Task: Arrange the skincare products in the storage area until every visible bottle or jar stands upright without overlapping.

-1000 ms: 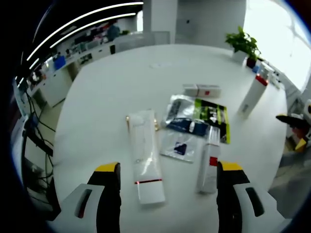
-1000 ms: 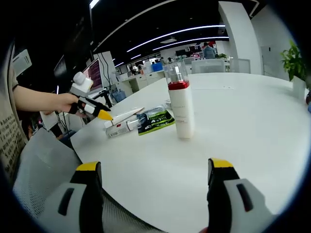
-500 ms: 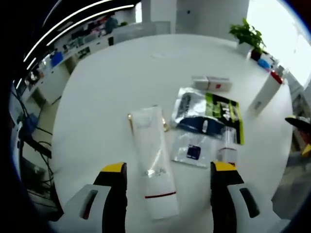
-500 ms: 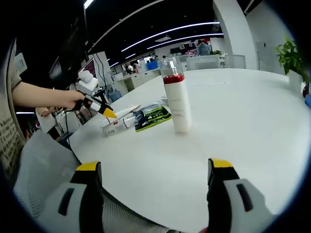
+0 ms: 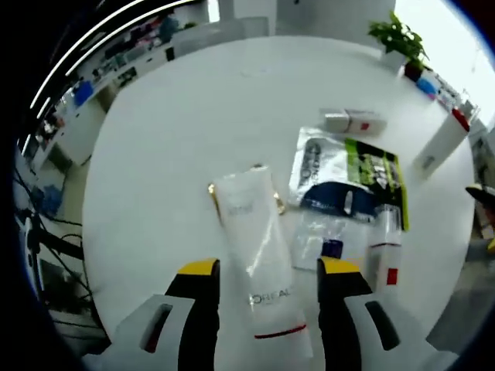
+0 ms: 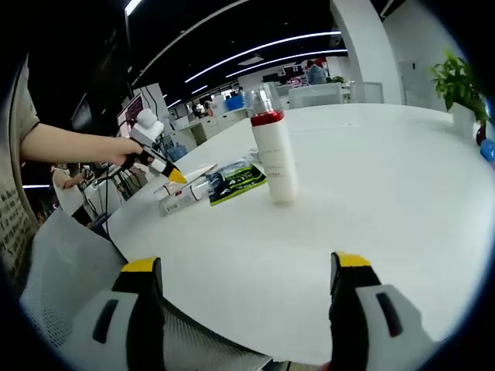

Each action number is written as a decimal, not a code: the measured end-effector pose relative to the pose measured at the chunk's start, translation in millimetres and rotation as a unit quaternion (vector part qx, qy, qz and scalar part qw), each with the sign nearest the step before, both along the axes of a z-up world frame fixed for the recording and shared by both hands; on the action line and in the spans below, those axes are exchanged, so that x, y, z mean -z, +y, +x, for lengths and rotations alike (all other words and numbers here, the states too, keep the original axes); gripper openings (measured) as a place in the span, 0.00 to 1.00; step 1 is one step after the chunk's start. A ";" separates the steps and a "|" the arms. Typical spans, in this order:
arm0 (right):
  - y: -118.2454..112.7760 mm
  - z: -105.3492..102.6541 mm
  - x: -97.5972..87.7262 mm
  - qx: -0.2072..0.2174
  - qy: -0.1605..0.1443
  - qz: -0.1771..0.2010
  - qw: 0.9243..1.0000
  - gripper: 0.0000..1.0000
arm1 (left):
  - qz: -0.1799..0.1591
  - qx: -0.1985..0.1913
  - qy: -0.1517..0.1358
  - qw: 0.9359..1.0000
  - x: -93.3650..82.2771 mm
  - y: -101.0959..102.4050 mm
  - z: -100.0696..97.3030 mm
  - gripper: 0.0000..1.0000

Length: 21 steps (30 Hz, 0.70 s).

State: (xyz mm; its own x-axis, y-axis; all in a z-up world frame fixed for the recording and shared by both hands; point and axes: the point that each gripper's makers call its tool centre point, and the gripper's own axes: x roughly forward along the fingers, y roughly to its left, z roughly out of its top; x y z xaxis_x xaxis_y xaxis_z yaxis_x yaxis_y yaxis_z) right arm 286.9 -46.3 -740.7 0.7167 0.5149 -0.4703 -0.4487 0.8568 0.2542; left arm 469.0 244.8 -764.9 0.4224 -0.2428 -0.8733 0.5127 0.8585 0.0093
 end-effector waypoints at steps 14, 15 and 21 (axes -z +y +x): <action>-0.2 -0.2 4.6 0.010 0.006 0.003 1.000 0.89 | 0.026 0.006 0.058 0.998 8.2 -2.2 4.3 0.36; -0.1 -0.4 5.0 0.010 0.007 0.003 1.000 0.89 | 0.026 0.006 0.061 0.998 8.6 -2.3 4.3 0.36; -0.1 -1.0 6.4 0.012 0.010 0.003 1.000 0.89 | 0.030 -0.001 0.070 0.997 10.8 0.9 5.1 0.32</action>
State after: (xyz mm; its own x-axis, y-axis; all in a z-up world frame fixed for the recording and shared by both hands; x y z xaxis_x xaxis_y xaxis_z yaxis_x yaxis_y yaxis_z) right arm 285.9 -46.5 -747.1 0.7192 0.5013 -0.4811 -0.4237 0.8652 0.2682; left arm 474.1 245.7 -775.7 0.2964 -0.1878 -0.9364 0.5105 0.8598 -0.0109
